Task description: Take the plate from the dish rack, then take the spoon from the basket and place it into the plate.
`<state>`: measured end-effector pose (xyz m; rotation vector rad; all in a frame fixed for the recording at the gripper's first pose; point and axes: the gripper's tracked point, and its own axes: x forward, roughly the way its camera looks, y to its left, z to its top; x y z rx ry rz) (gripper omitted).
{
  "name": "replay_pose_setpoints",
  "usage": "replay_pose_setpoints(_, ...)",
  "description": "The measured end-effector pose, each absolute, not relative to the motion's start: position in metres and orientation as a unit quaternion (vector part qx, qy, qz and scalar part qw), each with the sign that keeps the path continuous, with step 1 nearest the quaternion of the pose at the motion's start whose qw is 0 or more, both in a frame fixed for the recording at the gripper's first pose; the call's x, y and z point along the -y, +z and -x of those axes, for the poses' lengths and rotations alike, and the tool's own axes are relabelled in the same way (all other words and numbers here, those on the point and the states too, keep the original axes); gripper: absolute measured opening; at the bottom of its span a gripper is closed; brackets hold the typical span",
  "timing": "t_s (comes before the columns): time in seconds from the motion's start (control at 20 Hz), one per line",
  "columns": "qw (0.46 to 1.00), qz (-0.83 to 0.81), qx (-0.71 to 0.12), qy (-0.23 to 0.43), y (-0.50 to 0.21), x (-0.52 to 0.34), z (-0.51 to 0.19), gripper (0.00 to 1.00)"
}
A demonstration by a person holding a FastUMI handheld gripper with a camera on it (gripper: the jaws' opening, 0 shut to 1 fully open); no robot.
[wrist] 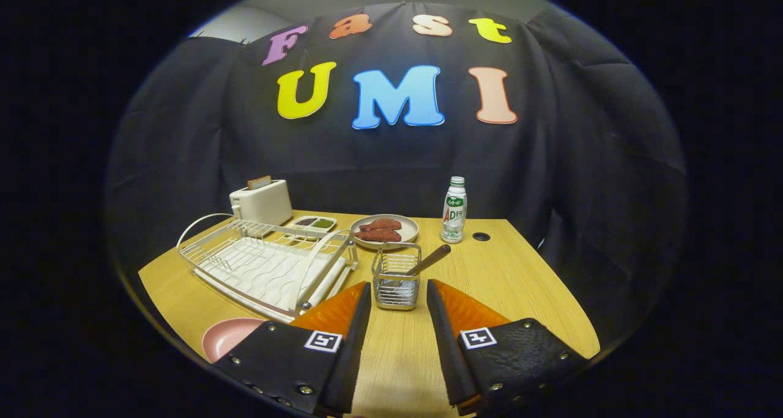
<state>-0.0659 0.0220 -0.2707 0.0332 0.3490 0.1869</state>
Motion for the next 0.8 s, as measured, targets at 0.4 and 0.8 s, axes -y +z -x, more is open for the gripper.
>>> replay_pose_setpoints(0.4,0.986,-0.088,-0.134,0.054,-0.299,0.000,-0.009,0.56)
replay_pose_setpoints(0.8,0.988,-0.090,-0.095,0.080,-0.297,-0.011,-0.048,0.56)
